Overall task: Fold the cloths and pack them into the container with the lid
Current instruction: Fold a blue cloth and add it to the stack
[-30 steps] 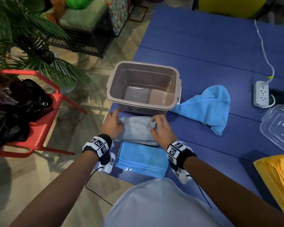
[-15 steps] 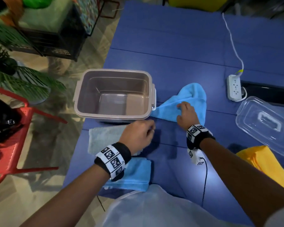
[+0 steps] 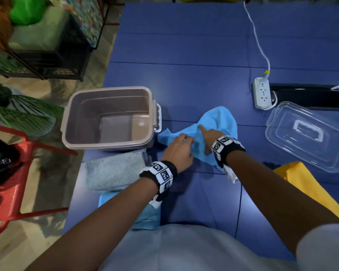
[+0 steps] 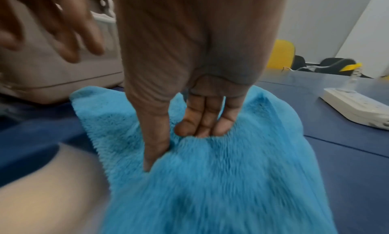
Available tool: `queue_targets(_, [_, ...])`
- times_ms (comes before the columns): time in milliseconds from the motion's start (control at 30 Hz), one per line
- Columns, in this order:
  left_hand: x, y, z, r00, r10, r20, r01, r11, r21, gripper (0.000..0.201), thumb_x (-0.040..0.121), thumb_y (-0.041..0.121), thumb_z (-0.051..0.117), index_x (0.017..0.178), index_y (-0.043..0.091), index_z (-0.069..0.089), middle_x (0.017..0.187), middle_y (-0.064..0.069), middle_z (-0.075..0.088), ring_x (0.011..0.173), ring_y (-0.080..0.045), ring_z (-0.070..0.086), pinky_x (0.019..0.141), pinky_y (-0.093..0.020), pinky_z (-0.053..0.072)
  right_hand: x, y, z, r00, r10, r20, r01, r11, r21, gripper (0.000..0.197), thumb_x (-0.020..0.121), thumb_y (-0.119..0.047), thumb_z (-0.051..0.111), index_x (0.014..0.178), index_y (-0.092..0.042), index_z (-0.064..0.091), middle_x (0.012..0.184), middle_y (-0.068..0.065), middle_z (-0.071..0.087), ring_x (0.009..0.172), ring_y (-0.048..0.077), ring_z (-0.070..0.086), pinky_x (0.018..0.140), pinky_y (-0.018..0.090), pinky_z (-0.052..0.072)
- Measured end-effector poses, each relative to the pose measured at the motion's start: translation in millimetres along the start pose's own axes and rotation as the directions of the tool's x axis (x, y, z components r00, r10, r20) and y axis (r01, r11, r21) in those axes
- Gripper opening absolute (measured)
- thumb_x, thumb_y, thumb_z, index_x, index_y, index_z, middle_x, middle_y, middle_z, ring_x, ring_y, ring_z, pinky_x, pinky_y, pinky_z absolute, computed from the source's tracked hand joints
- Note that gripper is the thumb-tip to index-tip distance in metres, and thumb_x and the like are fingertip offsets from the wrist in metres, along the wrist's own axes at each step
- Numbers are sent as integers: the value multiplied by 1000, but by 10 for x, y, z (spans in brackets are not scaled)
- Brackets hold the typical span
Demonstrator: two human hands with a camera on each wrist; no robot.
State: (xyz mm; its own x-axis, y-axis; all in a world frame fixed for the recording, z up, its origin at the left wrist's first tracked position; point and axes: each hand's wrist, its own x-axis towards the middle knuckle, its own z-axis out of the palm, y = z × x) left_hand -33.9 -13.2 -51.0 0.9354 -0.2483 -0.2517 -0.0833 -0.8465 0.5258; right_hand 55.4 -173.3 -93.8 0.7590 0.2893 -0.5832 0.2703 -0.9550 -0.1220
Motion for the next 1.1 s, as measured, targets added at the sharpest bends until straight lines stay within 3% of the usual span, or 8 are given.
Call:
queue_targets(100, [129, -102, 68, 998, -55, 9, 54, 993, 105, 51, 79, 8, 56, 129, 10, 48, 133, -12, 46, 121, -33, 47, 101, -43, 40, -232, 68, 114, 999, 16, -31, -14, 997, 71, 91, 60, -23, 85, 135, -17, 33, 113, 13, 59, 102, 34, 62, 76, 37, 51])
queue_targets(233, [106, -235, 235, 983, -100, 157, 40, 937, 346, 58, 86, 18, 54, 142, 18, 37, 138, -8, 47, 127, -32, 43, 104, -41, 35, -607, 200, 348, 993, -43, -111, 30, 993, -115, 62, 69, -45, 76, 122, -18, 57, 121, 11, 47, 114, 33, 46, 98, 40, 40])
queue_targets(333, [-13, -201, 315, 965, -122, 231, -24, 839, 544, 46, 89, 26, 55, 135, 27, 47, 125, -4, 59, 118, -30, 49, 100, -43, 33, -936, 326, 328, 926, -237, -294, 212, 971, -114, 40, 62, -40, 83, 93, -16, 73, 115, 9, 51, 118, 38, 44, 100, 48, 36])
queue_targets(433, [2, -49, 87, 974, -121, 190, 12, 871, 491, 29, 91, 26, 53, 120, 23, 56, 114, -7, 66, 109, -30, 58, 96, -43, 36, -1103, 626, 51, 863, -330, -382, 331, 941, -67, 36, 55, -43, 87, 67, -13, 71, 100, 6, 60, 120, 38, 50, 102, 50, 39])
queue_targets(567, [155, 214, -631, 999, 14, -46, -3, 971, 238, 21, 89, 13, 52, 110, 19, 54, 96, -16, 65, 90, -37, 61, 72, -40, 45, -1419, 1085, -632, 940, -98, -326, 169, 965, 199, 45, 74, -56, 72, 62, -17, 52, 63, 3, 53, 71, 27, 57, 63, 30, 41])
queue_targets(667, [264, 407, -1252, 981, 124, -150, -99, 982, 161, 11, 88, 21, 64, 97, 15, 63, 91, -13, 65, 86, -33, 60, 70, -37, 44, -1694, 1313, -1113, 837, 17, -547, 251, 876, 412, 46, 74, -58, 66, 65, -15, 51, 57, 0, 49, 57, 13, 47, 53, 27, 34])
queue_targets(867, [285, 532, -2185, 946, 206, -249, -194, 978, 72, 21, 91, 23, 65, 90, 3, 67, 86, -16, 66, 80, -29, 59, 69, -37, 42, -2097, 1356, -1751, 630, 226, -743, 468, 653, 595, 32, 93, -20, 62, 67, -19, 43, 61, -3, 45, 45, -6, 43, 46, 10, 37])
queue_targets(1100, [232, 401, -2477, 904, 114, -413, -225, 946, -233, 19, 91, 19, 66, 85, 1, 64, 63, -5, 51, 58, -11, 46, 61, -29, 41, -2124, 1463, -1883, 473, 377, -797, 563, 566, 602, 34, 92, -46, 55, 65, -24, 56, 66, 0, 52, 66, 16, 49, 64, 32, 40])
